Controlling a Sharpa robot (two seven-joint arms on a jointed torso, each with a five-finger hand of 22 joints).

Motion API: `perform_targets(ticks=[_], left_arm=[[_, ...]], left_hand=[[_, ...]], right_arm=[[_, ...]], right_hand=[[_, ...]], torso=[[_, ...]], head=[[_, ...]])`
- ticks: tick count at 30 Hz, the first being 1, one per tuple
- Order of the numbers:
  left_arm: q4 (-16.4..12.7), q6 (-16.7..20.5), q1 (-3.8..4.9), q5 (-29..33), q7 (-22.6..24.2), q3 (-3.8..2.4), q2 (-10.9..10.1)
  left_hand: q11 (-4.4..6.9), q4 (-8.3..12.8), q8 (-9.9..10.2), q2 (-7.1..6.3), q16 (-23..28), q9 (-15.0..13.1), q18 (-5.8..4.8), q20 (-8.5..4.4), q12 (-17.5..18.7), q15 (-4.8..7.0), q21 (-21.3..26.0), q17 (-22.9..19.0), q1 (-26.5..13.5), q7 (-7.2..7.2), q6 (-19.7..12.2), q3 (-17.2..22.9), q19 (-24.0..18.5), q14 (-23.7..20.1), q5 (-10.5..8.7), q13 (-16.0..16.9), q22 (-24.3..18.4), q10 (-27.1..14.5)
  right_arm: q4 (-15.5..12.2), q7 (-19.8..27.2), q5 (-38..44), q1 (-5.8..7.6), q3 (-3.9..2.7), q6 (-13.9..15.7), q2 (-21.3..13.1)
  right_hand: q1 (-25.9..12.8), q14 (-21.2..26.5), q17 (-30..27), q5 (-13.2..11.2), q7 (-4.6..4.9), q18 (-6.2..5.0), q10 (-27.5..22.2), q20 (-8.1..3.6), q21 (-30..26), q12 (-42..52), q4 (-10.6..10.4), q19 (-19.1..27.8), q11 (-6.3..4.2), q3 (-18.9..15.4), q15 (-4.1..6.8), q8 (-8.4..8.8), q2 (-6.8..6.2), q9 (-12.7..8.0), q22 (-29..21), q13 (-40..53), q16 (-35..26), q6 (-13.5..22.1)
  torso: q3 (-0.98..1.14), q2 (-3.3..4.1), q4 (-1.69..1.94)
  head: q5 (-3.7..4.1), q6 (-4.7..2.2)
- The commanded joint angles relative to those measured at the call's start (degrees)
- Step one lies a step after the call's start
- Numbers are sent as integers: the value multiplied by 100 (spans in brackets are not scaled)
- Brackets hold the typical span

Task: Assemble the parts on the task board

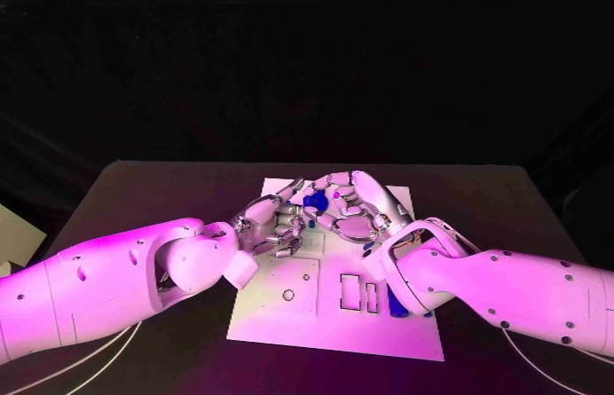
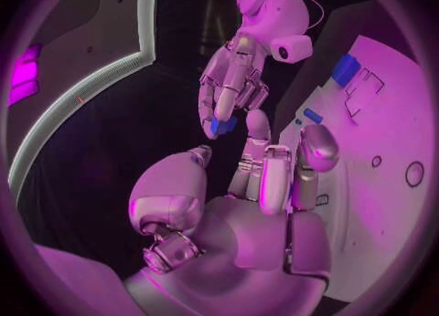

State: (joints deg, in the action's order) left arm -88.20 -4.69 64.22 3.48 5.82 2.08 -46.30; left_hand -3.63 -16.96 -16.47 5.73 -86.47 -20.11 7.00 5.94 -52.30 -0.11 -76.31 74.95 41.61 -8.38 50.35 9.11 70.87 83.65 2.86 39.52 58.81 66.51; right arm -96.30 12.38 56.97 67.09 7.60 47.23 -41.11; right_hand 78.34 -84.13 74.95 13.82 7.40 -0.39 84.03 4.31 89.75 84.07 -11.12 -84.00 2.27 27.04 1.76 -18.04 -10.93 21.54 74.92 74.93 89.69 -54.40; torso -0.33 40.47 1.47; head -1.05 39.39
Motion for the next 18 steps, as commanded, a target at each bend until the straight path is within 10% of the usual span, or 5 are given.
perform_targets(ticks=[1, 18], left_arm=[[-27, -175, -1, 338, 177, -4, 7], [-23, -199, -1, 442, 195, -5, -29]], left_hand=[[-11, -1, -41, 94, -35, -16, -93, -6, -77, 4, -45, 488, -20, 2, 67, -58, 67, 236, -11, 67, 55, 61], [8, 10, -121, 272, -54, -108, -103, -10, -177, 17, -98, 545, 17, 27, 201, -177, 102, 263, -10, 139, 133, 74]], right_arm=[[2, -23, 102, -9, -2, -64, 5], [45, -55, 124, -22, -1, -70, -15]], right_hand=[[55, -587, 1505, -9, -26, 39, 169, 24, 25, 10, 34, -600, 20, -9, -28, -27, 4, 10, 1508, 1050, 31, -31], [64, -587, 1505, -2, -27, 39, 169, 24, 25, 10, 54, -600, 20, -3, -28, -32, 4, 12, 1508, 1050, 31, -45]], torso=[[2, -1, 0], [2, 0, 1]], head=[[6, 0], [12, 1]])
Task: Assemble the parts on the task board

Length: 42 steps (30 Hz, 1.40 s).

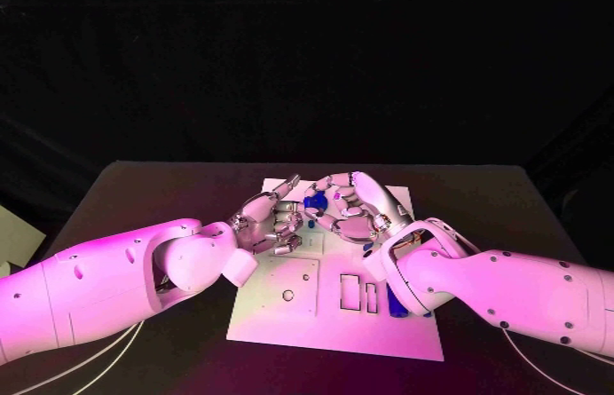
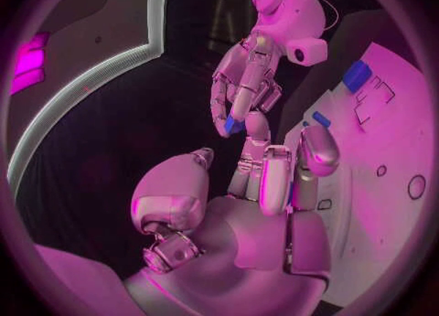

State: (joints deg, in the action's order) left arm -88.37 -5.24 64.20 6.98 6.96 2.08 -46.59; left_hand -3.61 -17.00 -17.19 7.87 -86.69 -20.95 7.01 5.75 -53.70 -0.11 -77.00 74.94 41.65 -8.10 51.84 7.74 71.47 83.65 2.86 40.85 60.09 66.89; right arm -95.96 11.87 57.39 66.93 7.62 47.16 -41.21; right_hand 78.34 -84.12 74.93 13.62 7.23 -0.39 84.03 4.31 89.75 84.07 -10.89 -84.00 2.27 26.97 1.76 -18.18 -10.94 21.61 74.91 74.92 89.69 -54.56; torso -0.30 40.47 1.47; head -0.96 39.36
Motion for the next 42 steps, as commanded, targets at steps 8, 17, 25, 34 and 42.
perform_targets(ticks=[8, 17, 25, 34, 42], left_arm=[[16, -125, 0, 87, 72, -4, -17], [37, -70, 1, 75, 71, -4, -45], [44, -83, 1, 73, 71, -5, -70], [47, -92, 1, 62, 63, -5, -94], [67, -31, 1, 13, 70, -5, -126]], left_hand=[[22, 15, -82, 77, -43, -61, -111, 3, -67, 31, -52, 578, 60, 18, 98, -74, 65, 278, -10, 31, 48, 54], [26, 19, -87, 82, -42, -70, -109, 0, -68, 35, -52, 576, 80, 22, 104, -82, 62, 278, -10, 29, 43, 55], [32, 22, -93, 100, -41, -89, -111, -5, -79, 41, -59, 574, 134, 27, 105, -93, 66, 279, -9, 36, 52, 61], [37, 28, -97, 107, -40, -114, -110, -11, -75, 47, -60, 573, 217, 31, 102, -112, 61, 280, -9, 22, 48, 57], [36, 30, -95, 104, -30, -128, -108, -15, -42, 48, -59, 547, 272, 31, 91, -129, 57, 270, -9, -22, 44, 31]], right_arm=[[21, -22, 113, -6, -2, -74, -26], [13, -53, 144, -6, -2, -56, -64], [35, -134, 201, -6, -1, -104, -95], [46, -184, 248, -6, 0, -131, -115], [36, -175, 263, -6, 0, -86, -120]], right_hand=[[64, -588, 1507, 18, -11, 39, 169, 24, 25, 10, 31, -600, 20, 5, -28, -18, 5, 6, 1509, 1051, 31, -29], [63, -588, 1507, 14, -11, 39, 173, 24, 25, 15, 38, -600, 20, 5, -27, -21, 4, 7, 1509, 1055, 31, -37], [59, -588, 1507, 12, -11, 39, 171, 24, 25, 12, 39, -600, 20, 5, -27, -23, 5, 8, 1509, 1053, 31, -41], [56, -588, 1507, 6, -12, 39, 174, 24, 25, 16, 42, -600, 19, 4, -27, -26, 6, 9, 1509, 1057, 31, -47], [56, -588, 1507, 6, -12, 39, 174, 24, 25, 16, 42, -600, 19, 4, -27, -26, 6, 9, 1509, 1057, 31, -47]], torso=[[-1, 2, -3], [-1, 3, -3], [-2, 1, -5], [-1, 1, 0], [0, 1, 1]], head=[[-4, 8], [-7, 15], [-6, 24], [2, 22], [5, 23]])
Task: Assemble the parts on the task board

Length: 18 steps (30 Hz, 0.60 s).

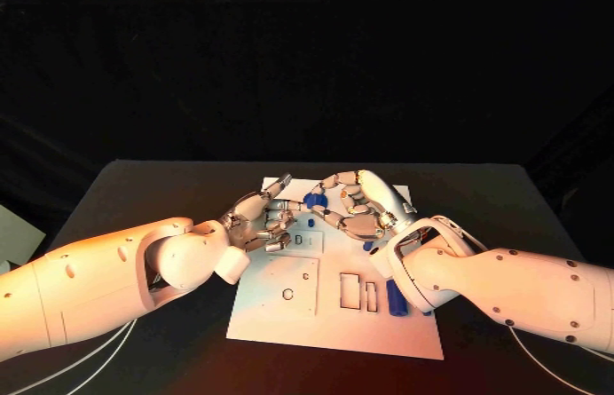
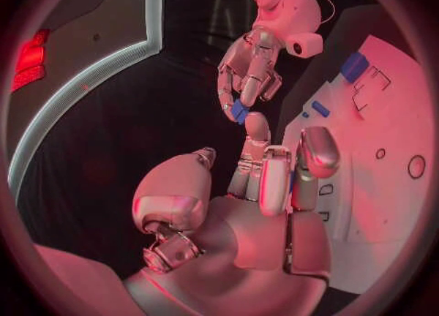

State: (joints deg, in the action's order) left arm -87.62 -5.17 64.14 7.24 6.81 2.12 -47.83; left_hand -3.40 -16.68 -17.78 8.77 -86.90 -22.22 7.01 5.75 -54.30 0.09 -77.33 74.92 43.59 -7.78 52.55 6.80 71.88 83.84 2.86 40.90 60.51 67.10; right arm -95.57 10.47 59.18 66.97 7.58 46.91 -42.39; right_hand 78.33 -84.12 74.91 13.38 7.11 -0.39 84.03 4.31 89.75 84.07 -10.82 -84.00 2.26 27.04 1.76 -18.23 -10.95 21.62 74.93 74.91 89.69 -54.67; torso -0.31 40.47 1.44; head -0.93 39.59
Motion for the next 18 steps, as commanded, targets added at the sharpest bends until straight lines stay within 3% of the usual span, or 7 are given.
perform_targets(ticks=[1, 4, 8, 10, 14, 18], left_arm=[[-3, -13, 8, -28, 88, -9, -7], [26, 121, 8, -89, 105, -9, -25], [99, 448, 8, -239, 137, -9, -60], [131, 598, 9, -291, 147, -10, -79], [236, 968, 13, -465, 181, -12, -153], [301, 1169, 19, -569, 260, -18, -222]], left_hand=[[14, -4, -33, 13, -4, -5, -109, -15, 53, 27, -28, 538, 96, -3, 12, -41, 17, 246, -9, -74, 5, -17], [-33, -11, 61, 4, 41, -12, -105, -4, 312, -9, -11, 421, 215, -63, -175, -123, -17, 195, -11, -376, -33, -256], [-208, -11, 321, -35, 144, 39, -49, 114, 469, -152, 147, 161, 398, -241, -667, -320, -256, 64, -12, -471, -355, -610], [-244, -5, 377, -57, 186, 59, -19, 155, 487, -191, 214, 53, 477, -286, -792, -390, -352, 10, -14, -496, -491, -694], [-324, 2, 402, -89, 317, 87, 49, 232, 526, -264, 397, -268, 682, -365, -1015, -542, -596, -162, -10, -560, -837, -907], [-343, 8, 367, -103, 365, 89, 72, 254, 516, -283, 463, -384, 781, -384, -1059, -608, -676, -224, -10, -582, -956, -957]], right_arm=[[-10, -27, 85, -10, 4, -41, -2], [-34, -8, 86, -10, 4, 30, -4], [-64, -9, 87, -10, 3, 95, -16], [-72, -17, 87, -10, 3, 105, -22], [-85, -83, 92, -10, 2, 88, -35], [-82, -470, 309, -10, 2, -54, -31]], right_hand=[[57, -588, 1509, 30, 0, 39, 174, 24, 25, 16, 35, -600, 20, -2, -27, -20, 7, 7, 1507, 1058, 31, -37], [53, -588, 1509, 20, -2, 39, 181, 23, 25, 24, 41, -600, 18, -3, -27, -23, 7, 8, 1507, 1064, 31, -44], [52, -588, 1509, 19, -3, 39, 185, 23, 25, 30, 43, -600, 18, -3, -26, -24, 7, 9, 1507, 1069, 31, -46], [52, -588, 1509, 19, -3, 39, 185, 23, 25, 30, 43, -600, 18, -3, -26, -24, 7, 9, 1507, 1069, 31, -46], [52, -588, 1509, 19, -3, 39, 185, 23, 25, 30, 43, -600, 18, -3, -26, -24, 7, 9, 1507, 1069, 31, -46], [15, -588, 1509, -22, 0, 39, 179, 22, 25, 20, 41, -600, 19, -18, -26, -18, -6, 6, 1507, 1062, 31, -46]], torso=[[1, 2, 2], [4, 3, 1], [6, 5, 4], [6, 4, 4], [0, 4, -1], [-2, 6, -3]], head=[[5, -2], [6, -7], [10, -5], [12, -1], [19, 10], [19, 28]])
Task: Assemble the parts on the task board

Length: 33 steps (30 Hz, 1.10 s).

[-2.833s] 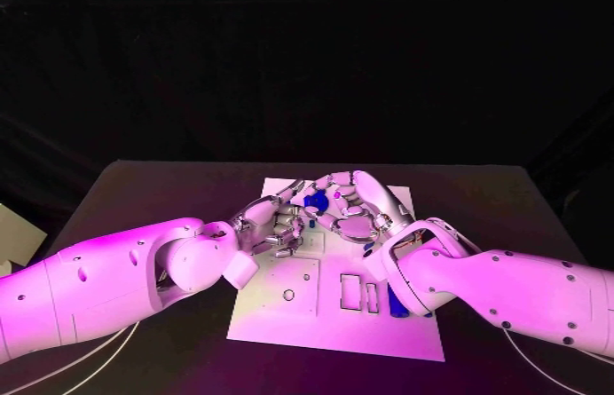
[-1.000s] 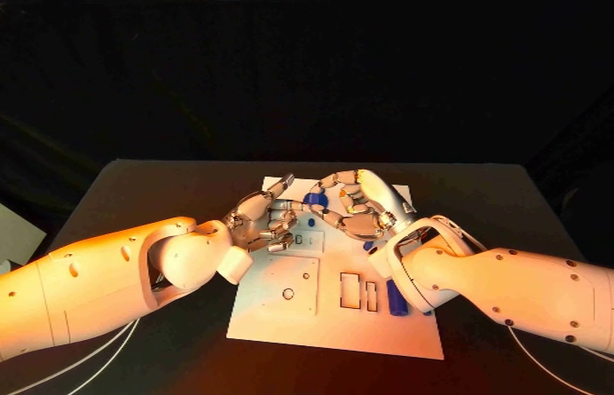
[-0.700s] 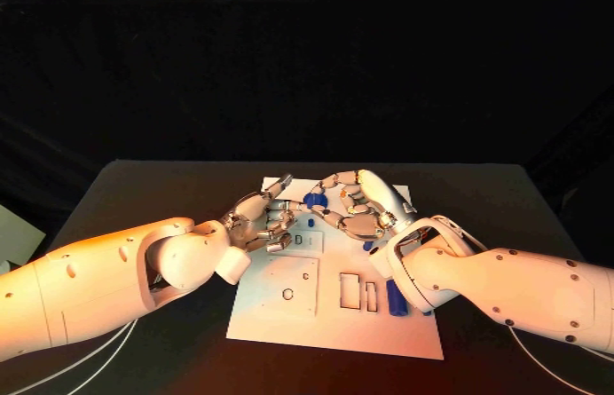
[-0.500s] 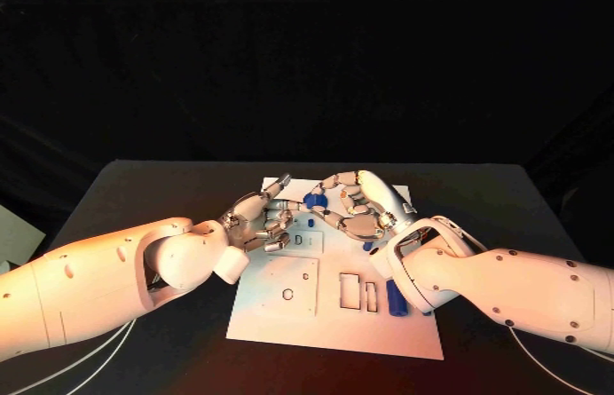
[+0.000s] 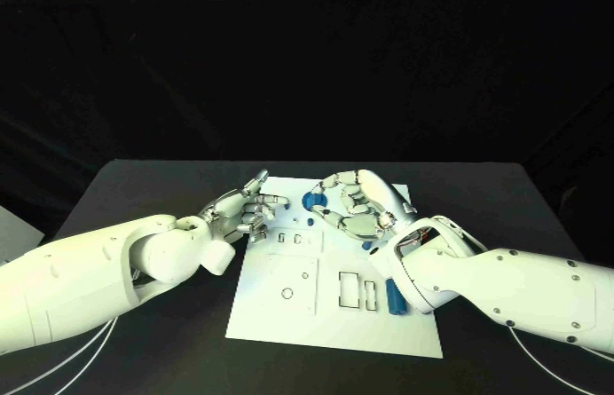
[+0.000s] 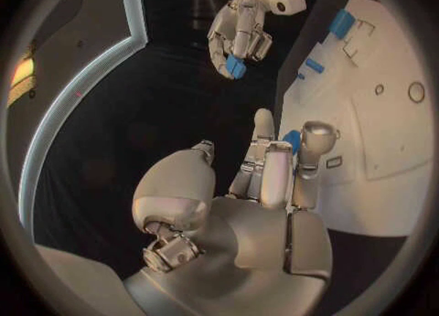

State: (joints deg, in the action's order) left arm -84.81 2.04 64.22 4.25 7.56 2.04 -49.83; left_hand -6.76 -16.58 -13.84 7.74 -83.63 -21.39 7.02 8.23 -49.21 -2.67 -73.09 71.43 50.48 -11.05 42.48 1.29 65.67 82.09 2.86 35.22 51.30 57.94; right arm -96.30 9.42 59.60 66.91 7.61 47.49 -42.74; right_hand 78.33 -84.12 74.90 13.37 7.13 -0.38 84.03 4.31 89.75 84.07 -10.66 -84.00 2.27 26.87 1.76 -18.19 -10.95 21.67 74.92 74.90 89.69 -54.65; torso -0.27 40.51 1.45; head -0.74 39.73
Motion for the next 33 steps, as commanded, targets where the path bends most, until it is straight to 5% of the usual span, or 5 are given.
perform_targets(ticks=[1, 11, 16, 22, 33], left_arm=[[29, 492, 12, -288, 220, -15, -45], [-283, 497, 41, -19, 764, -131, -344], [-478, 478, 82, -16, 1026, -165, -470], [-677, 564, 99, 34, 1175, -216, -566], [-808, 650, 148, 59, 1247, -264, -663]], left_hand=[[-9, 0, -33, -1, 38, 6, 71, 8, 4, -9, 40, -36, 110, -60, -55, -65, -54, -49, -10, -17, -34, -46], [-24, 87, -183, 0, 143, 7, 117, 30, -39, -25, 181, -280, 629, -74, -99, -148, -196, -172, -8, -95, -286, -146], [-23, 214, -284, -83, 320, 17, 199, 33, 6, -24, 467, -643, 1091, -57, -157, -211, -498, -385, -10, -195, -763, -288], [22, 564, -442, -123, 721, 26, 336, 3, 147, 11, 1030, -1378, 1799, -4, -160, -67, -1000, -808, -9, -382, -1627, -462], [32, 652, -525, -148, 926, 37, 360, -9, 210, 20, 1232, -1719, 1964, 2, -125, 15, -1077, -989, -8, -491, -1857, -480]], right_arm=[[-4, -529, 370, -4, -1, -177, 9], [195, -1615, 1082, 1, 9, -719, 260], [511, -1948, 1362, -11, 65, -773, 544], [852, -2120, 1579, -93, 98, -777, 783], [1101, -2255, 1798, -226, 130, -823, 1016]], right_hand=[[17, -588, 1510, -28, -4, 38, 179, 23, 25, 20, 29, -600, 18, 1, -26, -23, -3, 1, 1508, 1062, 31, -49], [-44, -588, 1510, -254, -8, 38, 187, 21, 25, 27, 44, -600, 16, -19, -24, -12, -13, -5, 1508, 1069, 31, -61], [-33, -588, 1510, -270, -14, 38, 187, 21, 25, 26, 55, -600, 11, -8, -23, -16, 0, -3, 1508, 1068, 31, -73], [-27, -588, 1510, -272, -17, 38, 191, 20, 25, 32, 65, -600, 9, -5, -20, -17, -2, -3, 1508, 1073, 31, -78], [-36, -588, 1510, -267, -16, 38, 196, 19, 25, 38, 67, -600, 9, -11, -19, -16, -14, -4, 1508, 1077, 31, -80]], torso=[[-8, 5, -2], [-18, -1, -10], [-12, -4, 31], [-19, 4, 9], [-3, 3, -1]], head=[[4, 21], [23, 67], [43, 84], [26, 102], [-10, 155]])
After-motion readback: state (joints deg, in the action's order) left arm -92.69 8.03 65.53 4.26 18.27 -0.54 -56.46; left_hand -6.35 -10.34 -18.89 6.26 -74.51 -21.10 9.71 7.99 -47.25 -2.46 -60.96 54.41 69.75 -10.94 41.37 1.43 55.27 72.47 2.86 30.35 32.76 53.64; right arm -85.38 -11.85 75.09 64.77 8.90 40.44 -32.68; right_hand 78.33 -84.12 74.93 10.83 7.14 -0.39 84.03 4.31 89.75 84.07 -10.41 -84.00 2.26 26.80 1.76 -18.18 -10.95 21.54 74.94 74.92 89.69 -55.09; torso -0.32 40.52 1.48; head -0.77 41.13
